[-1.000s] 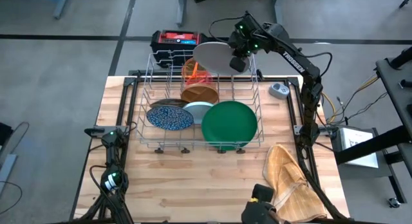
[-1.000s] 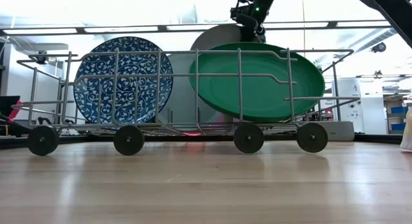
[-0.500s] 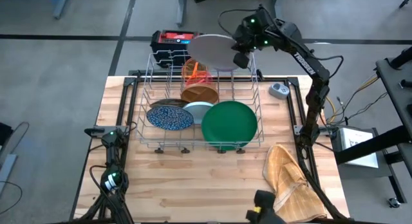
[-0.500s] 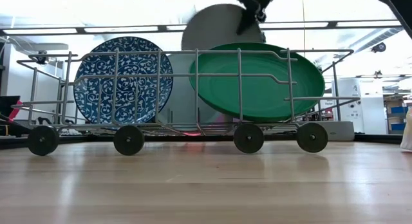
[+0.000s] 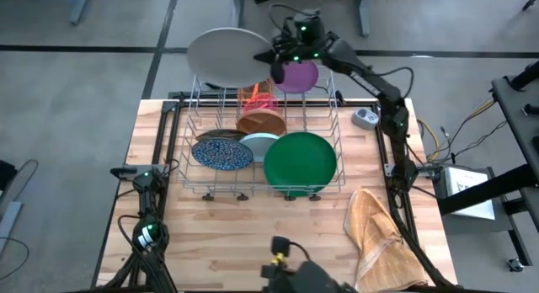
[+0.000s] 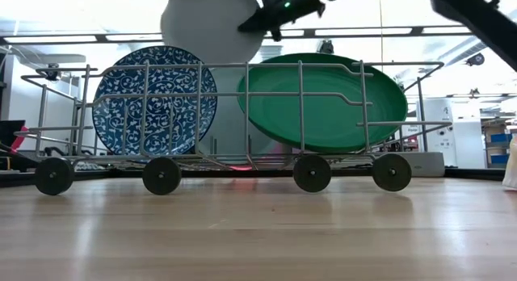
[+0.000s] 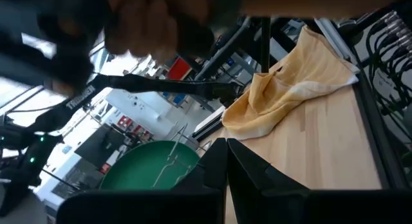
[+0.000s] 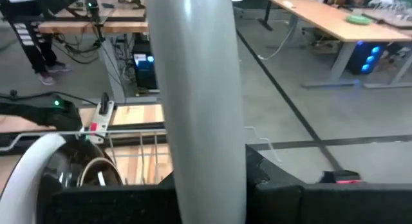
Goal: Sort dishes
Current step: Put the gray plate into the dish rack
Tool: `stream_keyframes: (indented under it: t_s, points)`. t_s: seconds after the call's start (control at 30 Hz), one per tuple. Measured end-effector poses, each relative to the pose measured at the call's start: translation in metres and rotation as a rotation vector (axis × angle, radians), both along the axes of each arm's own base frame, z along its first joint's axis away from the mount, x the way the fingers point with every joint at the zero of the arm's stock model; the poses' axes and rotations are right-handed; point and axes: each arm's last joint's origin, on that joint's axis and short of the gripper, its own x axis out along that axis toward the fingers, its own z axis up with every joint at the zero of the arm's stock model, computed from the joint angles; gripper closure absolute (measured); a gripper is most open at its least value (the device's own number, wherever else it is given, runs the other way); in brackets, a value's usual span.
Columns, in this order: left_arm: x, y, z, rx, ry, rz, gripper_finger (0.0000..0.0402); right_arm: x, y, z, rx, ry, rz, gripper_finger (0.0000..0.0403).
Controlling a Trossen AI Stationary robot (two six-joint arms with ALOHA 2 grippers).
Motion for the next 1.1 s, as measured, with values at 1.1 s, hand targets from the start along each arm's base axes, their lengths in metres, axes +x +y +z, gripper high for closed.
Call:
stream_keyframes:
  t_s: [1.1]
  points:
    - [-0.007, -0.004, 0.000, -0.123, -0.057, -0.022, 0.0401, 0.051, -0.005, -0.057, 0.115, -0.030, 0.106, 0.0394]
